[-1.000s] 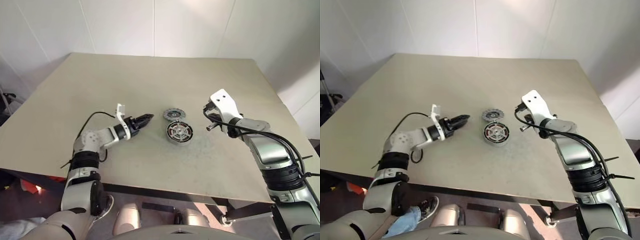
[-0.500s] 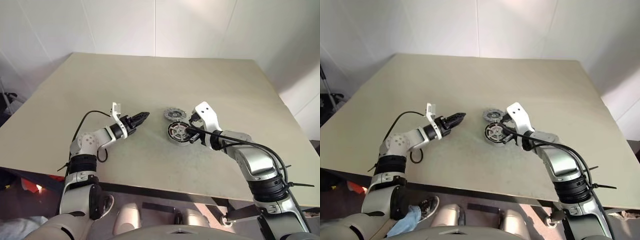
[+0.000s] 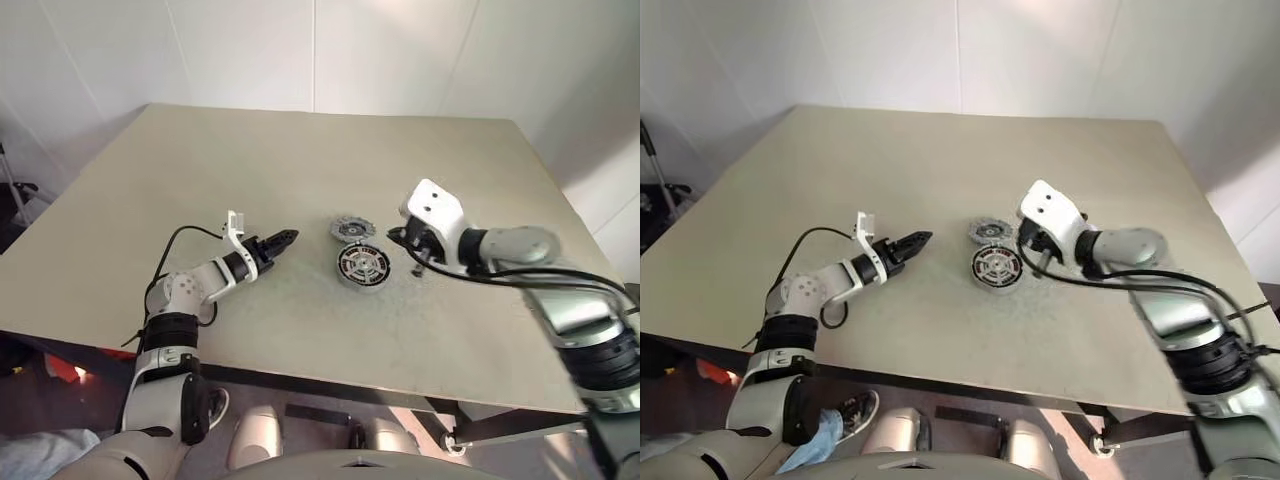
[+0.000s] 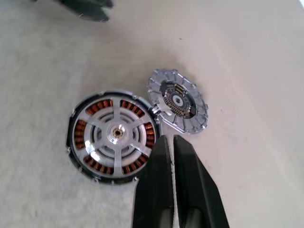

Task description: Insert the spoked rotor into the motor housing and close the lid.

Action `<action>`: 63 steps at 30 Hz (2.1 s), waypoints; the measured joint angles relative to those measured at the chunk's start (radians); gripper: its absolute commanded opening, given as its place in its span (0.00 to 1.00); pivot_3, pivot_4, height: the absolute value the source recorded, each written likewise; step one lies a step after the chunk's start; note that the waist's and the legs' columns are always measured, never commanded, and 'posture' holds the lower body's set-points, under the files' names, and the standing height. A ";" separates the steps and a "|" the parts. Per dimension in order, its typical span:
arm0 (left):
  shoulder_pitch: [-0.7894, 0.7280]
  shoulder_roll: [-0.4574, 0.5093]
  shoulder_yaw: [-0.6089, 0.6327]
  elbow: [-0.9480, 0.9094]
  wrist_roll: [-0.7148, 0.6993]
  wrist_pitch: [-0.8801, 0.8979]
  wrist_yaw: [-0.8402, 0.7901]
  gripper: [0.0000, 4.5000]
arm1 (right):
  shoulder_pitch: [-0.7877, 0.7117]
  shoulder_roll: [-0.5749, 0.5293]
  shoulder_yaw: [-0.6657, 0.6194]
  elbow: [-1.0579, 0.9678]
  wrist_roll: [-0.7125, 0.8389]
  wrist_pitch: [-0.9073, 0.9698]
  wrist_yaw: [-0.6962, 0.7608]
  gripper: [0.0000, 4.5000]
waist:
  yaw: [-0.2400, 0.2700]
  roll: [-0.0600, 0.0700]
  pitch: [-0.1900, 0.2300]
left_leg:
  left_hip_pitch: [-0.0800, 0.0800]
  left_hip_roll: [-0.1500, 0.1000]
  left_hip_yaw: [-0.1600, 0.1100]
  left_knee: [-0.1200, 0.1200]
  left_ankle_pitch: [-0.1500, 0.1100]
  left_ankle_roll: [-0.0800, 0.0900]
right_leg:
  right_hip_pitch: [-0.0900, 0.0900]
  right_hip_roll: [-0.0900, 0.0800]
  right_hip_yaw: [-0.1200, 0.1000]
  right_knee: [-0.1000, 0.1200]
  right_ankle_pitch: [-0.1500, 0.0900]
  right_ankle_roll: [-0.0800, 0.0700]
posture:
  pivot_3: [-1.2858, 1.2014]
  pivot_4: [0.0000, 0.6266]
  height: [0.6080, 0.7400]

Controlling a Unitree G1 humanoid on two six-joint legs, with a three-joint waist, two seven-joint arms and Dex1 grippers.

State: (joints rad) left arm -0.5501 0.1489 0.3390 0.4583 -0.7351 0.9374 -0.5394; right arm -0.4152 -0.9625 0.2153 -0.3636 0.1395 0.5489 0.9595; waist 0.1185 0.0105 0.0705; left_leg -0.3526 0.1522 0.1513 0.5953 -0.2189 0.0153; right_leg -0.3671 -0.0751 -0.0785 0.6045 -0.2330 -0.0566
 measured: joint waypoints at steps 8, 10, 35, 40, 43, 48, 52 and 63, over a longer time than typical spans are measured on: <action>0.014 -0.016 -0.013 0.000 0.014 -0.034 0.003 0.54 | -0.138 -0.021 0.193 0.340 -0.268 -0.501 0.176 0.50 | -0.009 -0.001 0.000 | -0.005 0.000 0.000 0.005 -0.002 0.007 | -0.005 0.000 0.000 0.004 0.001 -0.002 | 0.52 0.00 1.00; 0.028 -0.027 -0.014 -0.008 0.014 -0.034 0.004 0.54 | -0.183 0.020 0.208 0.400 -0.306 -0.569 0.184 0.50 | -0.017 -0.001 0.000 | -0.005 0.001 0.000 0.006 -0.002 0.007 | -0.005 0.000 -0.001 0.004 0.001 -0.003 | 0.52 0.00 1.00; 0.082 -0.028 0.008 -0.070 0.010 -0.039 0.064 0.54 | -0.210 0.202 0.248 0.600 -0.440 -0.763 0.238 0.50 | -0.029 -0.001 0.000 | -0.011 0.003 0.000 0.019 -0.005 0.012 | -0.005 -0.001 -0.001 0.011 0.002 -0.005 | 0.52 0.00 1.00; 0.097 -0.035 0.008 -0.082 0.009 -0.038 0.073 0.54 | -0.233 0.224 0.247 0.656 -0.450 -0.789 0.236 0.38 | -0.029 -0.001 0.000 | 0.001 0.002 0.000 0.019 -0.005 0.007 | 0.002 -0.001 -0.001 0.011 0.003 -0.006 | 0.52 0.00 1.00; 0.103 -0.036 0.009 -0.091 0.007 -0.038 0.079 0.54 | -0.238 0.223 0.236 0.654 -0.440 -0.796 0.263 0.17 | -0.027 -0.001 0.000 | 0.001 0.003 0.000 0.018 -0.005 0.007 | 0.002 -0.001 -0.001 0.011 0.003 -0.006 | 0.52 0.00 1.00; 0.105 -0.036 0.011 -0.097 0.004 -0.039 0.086 0.54 | -0.235 0.238 0.236 0.649 -0.432 -0.784 0.276 0.00 | -0.028 -0.001 0.000 | 0.000 0.003 0.000 0.017 -0.004 0.009 | 0.001 -0.001 -0.001 0.011 0.003 -0.006 | 0.52 0.00 1.00; 0.105 -0.038 0.010 -0.097 0.000 -0.041 0.090 0.54 | -0.224 0.243 0.225 0.618 -0.412 -0.700 0.288 0.00 | -0.027 -0.001 0.000 | 0.000 0.003 0.000 0.017 -0.004 0.009 | 0.001 -0.001 -0.001 0.011 0.003 -0.006 | 0.52 0.00 1.00; 0.129 -0.056 0.003 -0.119 -0.005 -0.077 0.097 0.54 | -0.193 0.277 0.110 0.167 -0.120 0.209 0.377 0.00 | -0.023 0.001 0.000 | -0.004 0.004 0.000 0.017 -0.003 0.009 | -0.004 0.000 -0.001 0.011 0.003 -0.006 | 0.52 0.00 1.00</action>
State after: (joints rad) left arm -0.4213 0.0925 0.3421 0.3396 -0.7398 0.8607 -0.4425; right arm -0.6080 -0.6851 0.3252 -0.1970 0.0198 0.7577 1.3368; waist 0.0959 0.0113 0.0708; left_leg -0.3565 0.1559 0.1512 0.6119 -0.2216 0.0243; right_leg -0.3707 -0.0750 -0.0792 0.6158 -0.2303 -0.0625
